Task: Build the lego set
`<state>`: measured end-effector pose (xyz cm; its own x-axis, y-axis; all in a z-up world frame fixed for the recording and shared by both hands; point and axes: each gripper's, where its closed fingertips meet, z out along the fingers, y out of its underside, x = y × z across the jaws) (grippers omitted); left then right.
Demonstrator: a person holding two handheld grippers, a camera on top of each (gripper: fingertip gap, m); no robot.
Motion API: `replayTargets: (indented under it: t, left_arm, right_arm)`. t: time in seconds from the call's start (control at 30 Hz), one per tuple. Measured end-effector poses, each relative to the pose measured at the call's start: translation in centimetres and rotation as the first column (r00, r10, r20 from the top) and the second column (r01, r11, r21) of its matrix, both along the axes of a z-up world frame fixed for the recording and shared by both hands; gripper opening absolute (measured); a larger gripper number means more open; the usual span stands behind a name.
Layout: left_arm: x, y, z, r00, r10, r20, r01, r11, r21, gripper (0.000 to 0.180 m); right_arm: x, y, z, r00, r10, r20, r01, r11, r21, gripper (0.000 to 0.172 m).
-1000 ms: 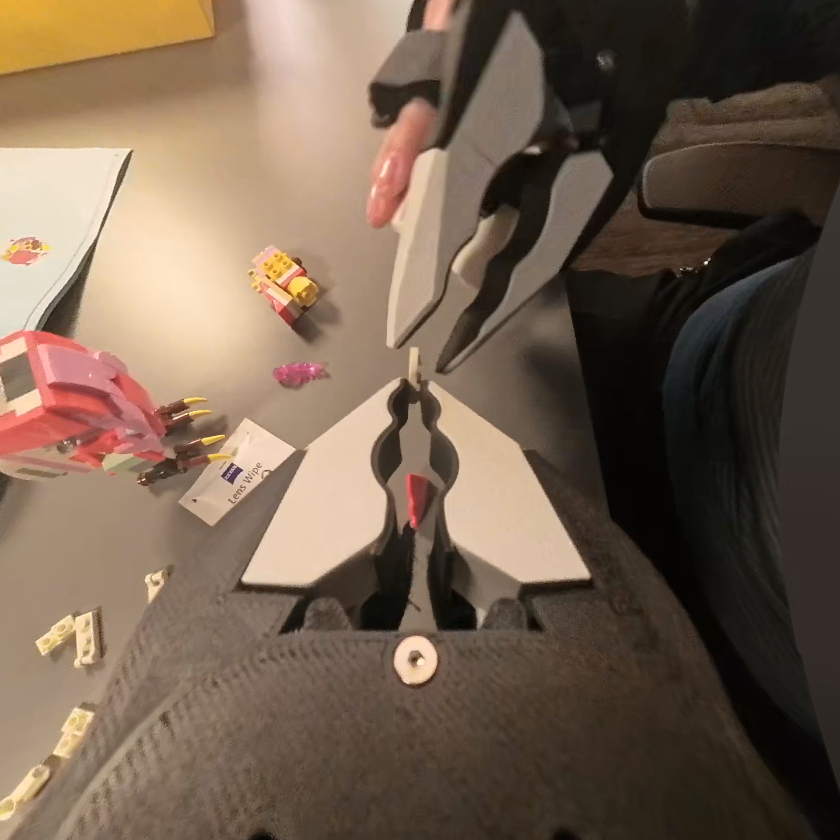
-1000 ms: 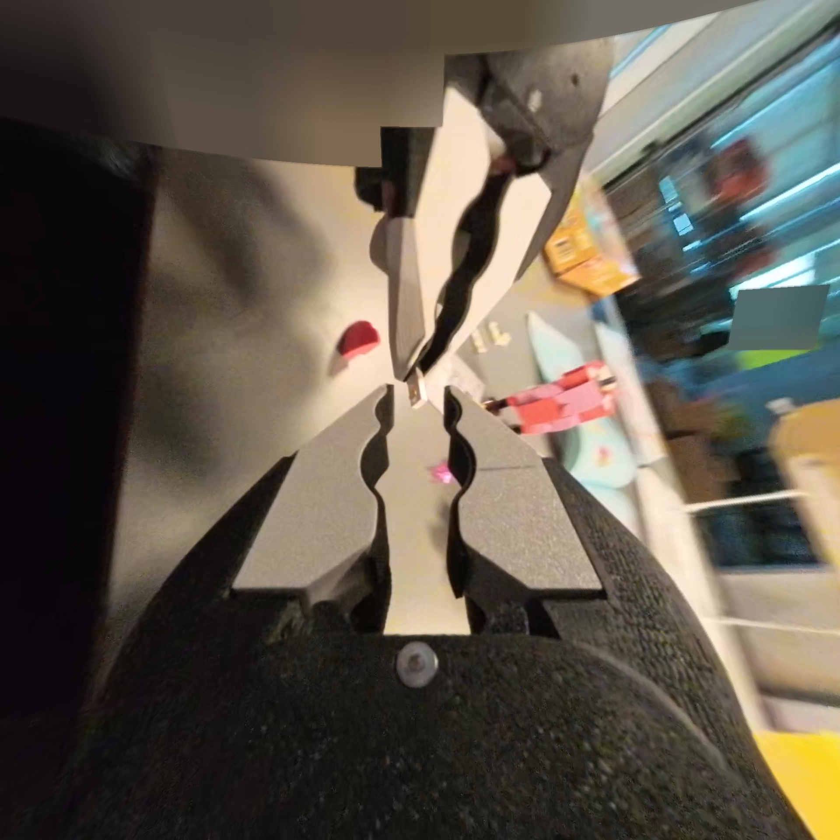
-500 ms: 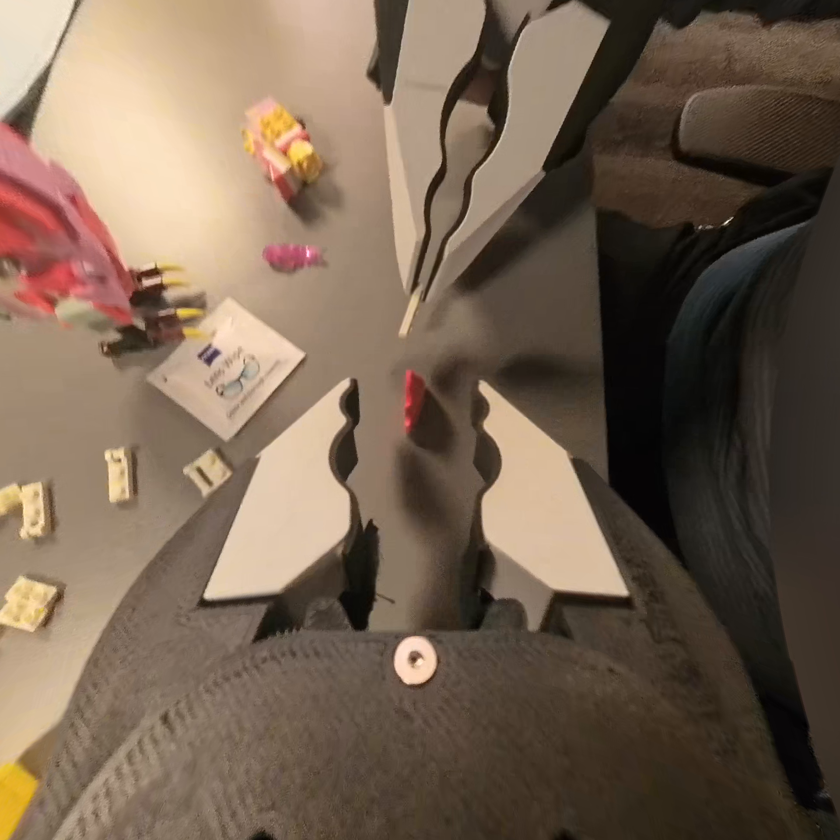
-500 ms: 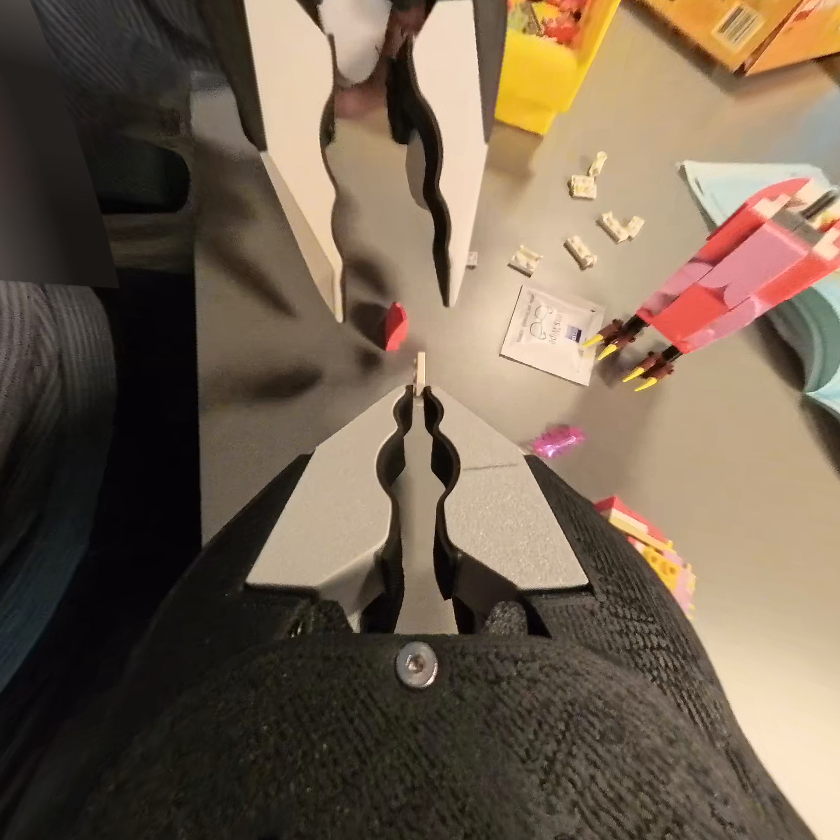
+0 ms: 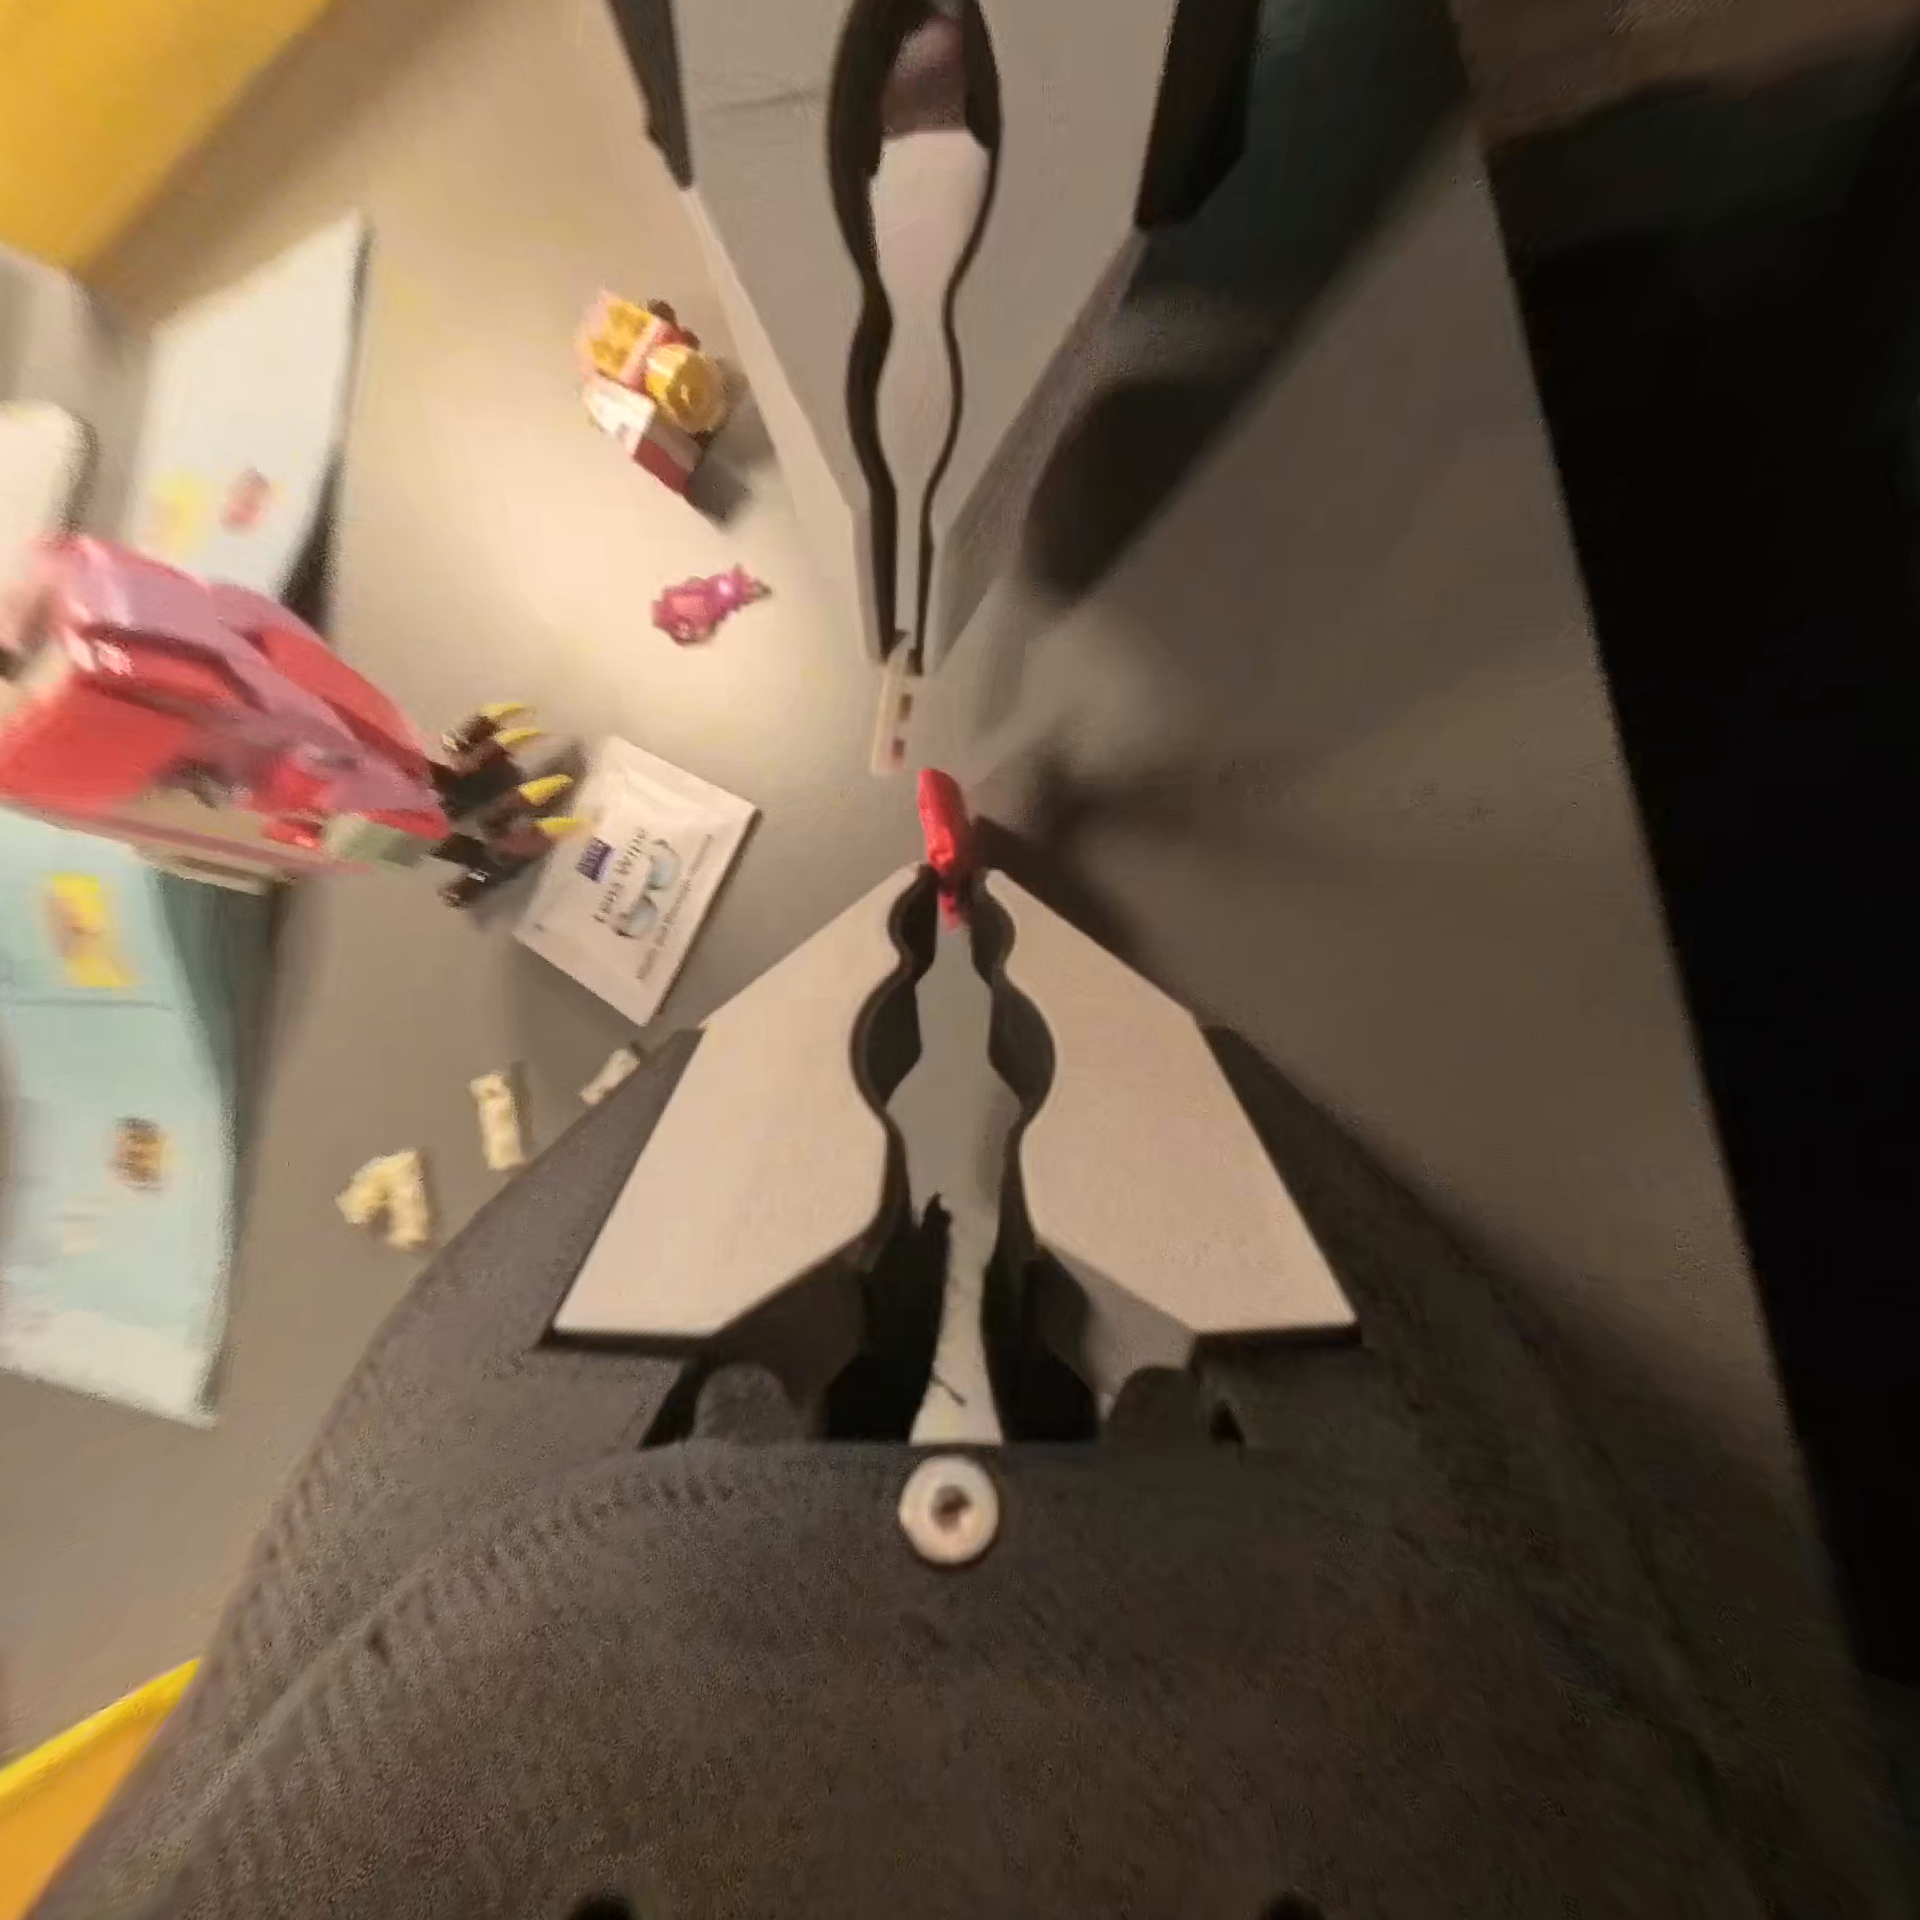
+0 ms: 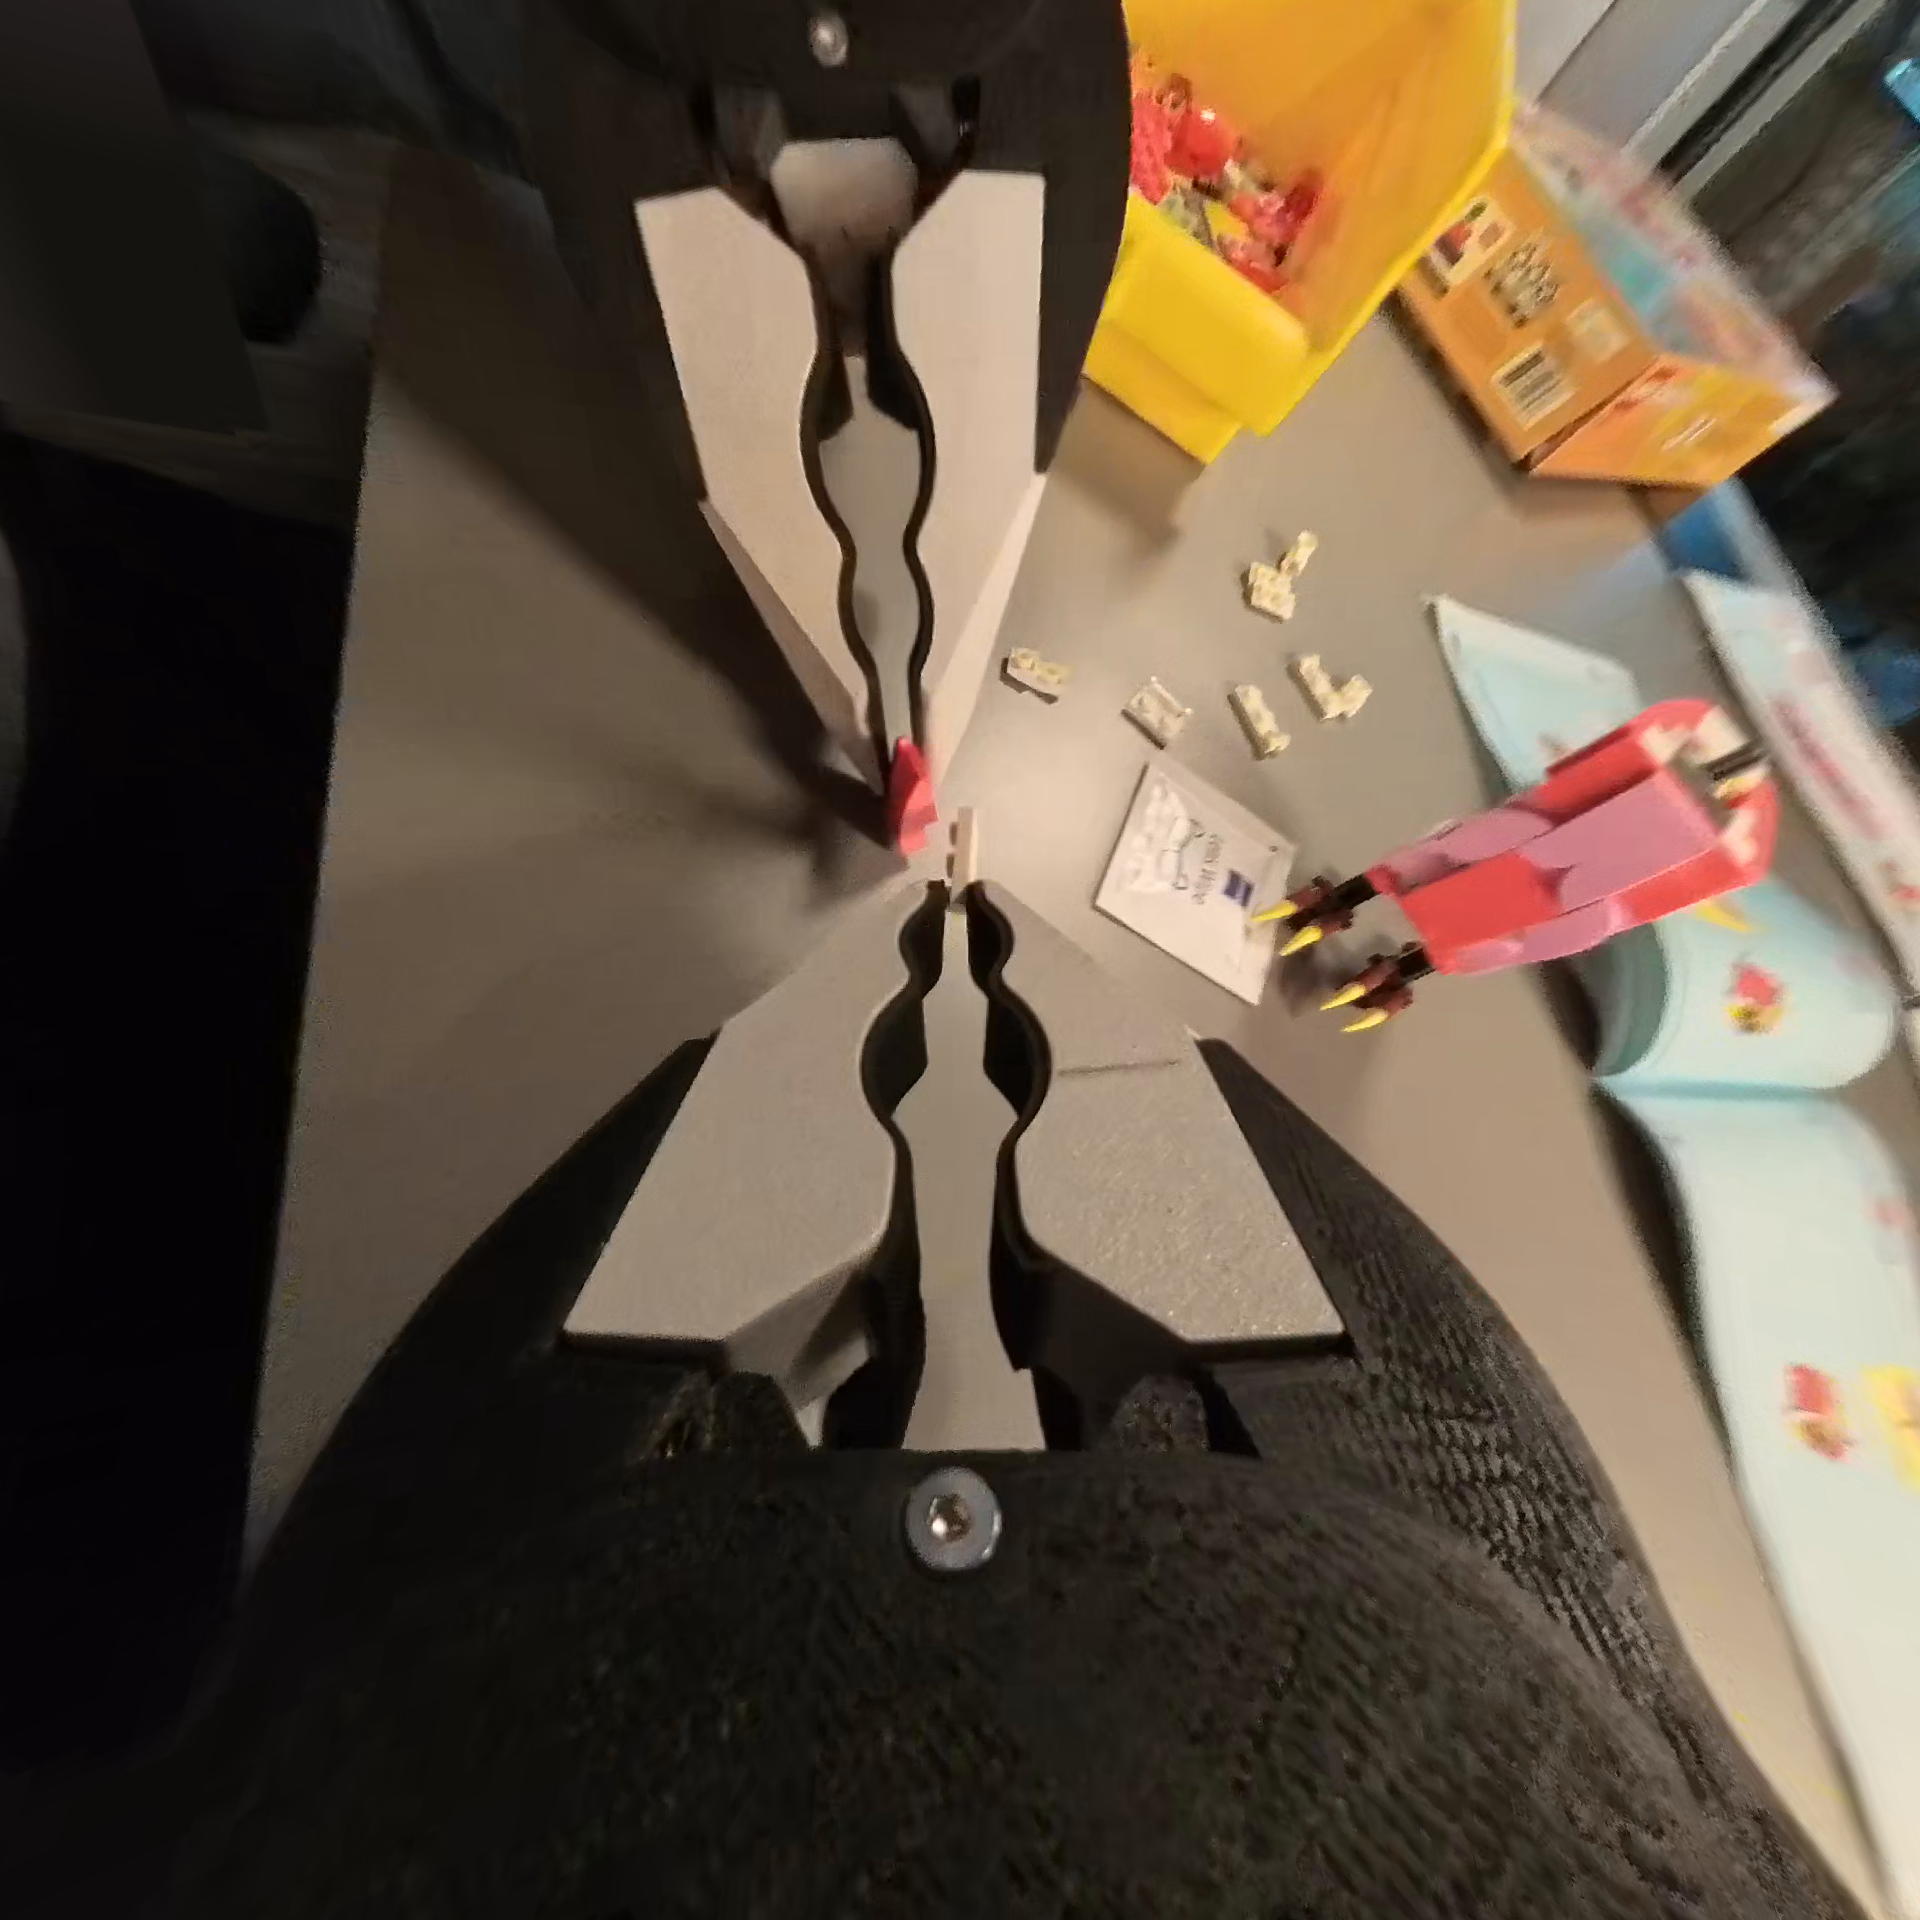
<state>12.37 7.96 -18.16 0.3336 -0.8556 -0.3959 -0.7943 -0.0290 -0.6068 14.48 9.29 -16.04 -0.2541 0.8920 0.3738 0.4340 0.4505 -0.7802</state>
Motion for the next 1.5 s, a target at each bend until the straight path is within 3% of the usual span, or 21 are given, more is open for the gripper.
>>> replayTargets:
  t: [0.13,0.27,0.63,0.93,1.5]
  left_arm:
    - [0.2,0.2,0.1,0.992,-0.064,-0.109,0.086,0.973,0.214,0.004]
    - [0.4,0.1,0.1,0.98,-0.083,-0.181,0.136,0.943,0.304,0.004]
    - [0.9,-0.5,0.1,0.964,-0.132,-0.232,0.214,0.9,0.379,0.004]
    - [1.3,-0.8,0.1,0.948,-0.159,-0.274,0.266,0.871,0.413,0.003]
    - [1.7,-0.9,0.0,0.96,-0.165,-0.226,0.245,0.888,0.39,0.003]
  right_arm:
    - [0.0,-0.2,0.1,0.999,0.013,-0.042,-0.004,0.981,0.193,0.002]
    - [-0.1,-0.8,-0.8,0.999,0.027,-0.027,-0.019,0.963,0.269,0.002]
    - [0.2,-1.6,-0.9,0.996,0.094,-0.001,-0.093,0.979,0.183,0.001]
    - [0.7,-2.2,-1.1,0.97,0.218,0.113,-0.236,0.954,0.186,0.001]
    - [1.3,-2.4,-1.2,0.901,0.314,0.3,-0.332,0.943,0.01,0.001]
